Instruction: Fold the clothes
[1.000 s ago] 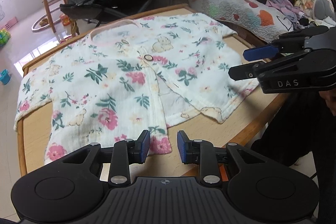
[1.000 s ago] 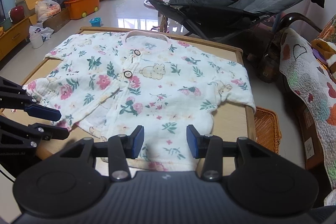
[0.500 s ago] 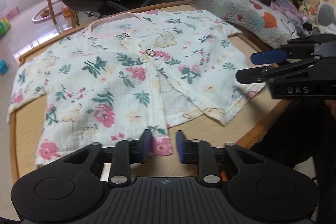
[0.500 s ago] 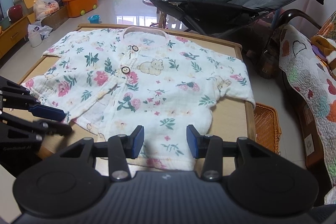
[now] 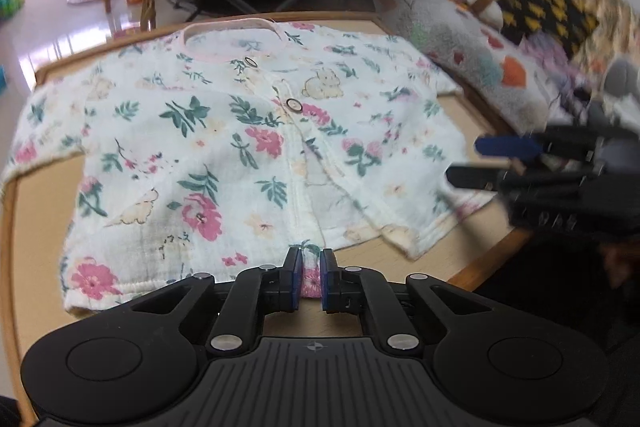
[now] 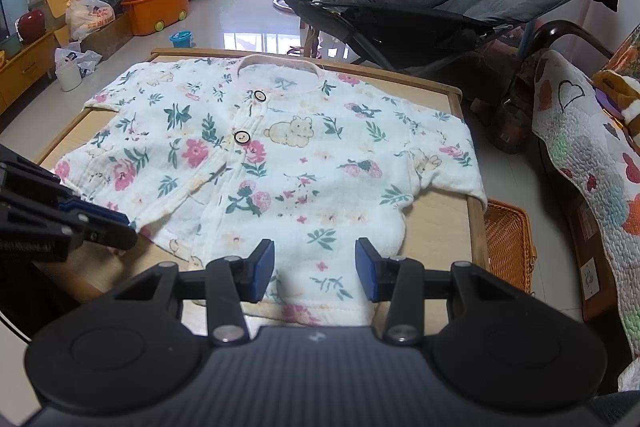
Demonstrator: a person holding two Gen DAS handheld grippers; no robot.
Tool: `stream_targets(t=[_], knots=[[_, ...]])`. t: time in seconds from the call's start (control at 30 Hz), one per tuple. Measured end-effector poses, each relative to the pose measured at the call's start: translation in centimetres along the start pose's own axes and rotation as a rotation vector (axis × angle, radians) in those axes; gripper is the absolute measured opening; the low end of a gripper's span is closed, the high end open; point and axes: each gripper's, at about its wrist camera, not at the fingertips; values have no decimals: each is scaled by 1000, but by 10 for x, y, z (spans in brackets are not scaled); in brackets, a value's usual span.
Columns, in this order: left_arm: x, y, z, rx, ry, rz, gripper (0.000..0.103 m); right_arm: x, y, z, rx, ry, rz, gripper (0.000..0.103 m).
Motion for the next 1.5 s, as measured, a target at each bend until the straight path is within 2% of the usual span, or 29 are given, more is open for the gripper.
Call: stream_targets(t=[0.1, 0.3, 0.47, 0.67, 0.77, 0.9, 1.1, 1.3, 1.37, 1.43, 1.5], knots=[[0, -3, 6, 1, -66, -54, 9, 0, -1, 1, 4, 4, 0, 44], [15, -2, 15, 1, -122, -134, 9, 2, -1, 1, 7, 11, 3, 44], [31, 6, 18, -1, -88, -123, 9, 3, 0, 0, 5, 17, 8, 44], [29, 30, 5, -65, -87, -65, 9, 2, 1, 0, -1, 12, 12, 44], [23, 32, 0, -69, -122, -82, 9, 3, -3, 1, 18, 16, 20, 44], [15, 34, 2, -87, -132, -102, 9, -1, -11, 6, 61, 14, 72, 44], [9, 33, -7, -108, -126, -127, 10, -11, -5, 11, 26, 0, 116, 43], [8, 34, -4, -98, -141, -118, 24, -7, 2, 20, 12, 50, 104, 43], [10, 28, -3, -78, -129, -97, 44, -6, 2, 21, 13, 58, 88, 43], [8, 14, -1, -36, -127, -78, 55, -7, 2, 20, 11, 64, 78, 43], [3, -3, 2, 3, -125, -87, 59, -7, 1, 18, 7, 69, 76, 43]])
Point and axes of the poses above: each gripper's, at about its wrist camera, not at the fingertips, and y roughly the way its jaws point, x to its right, z to its top, and after that the axes turned 13 degrees about -y, right-handed
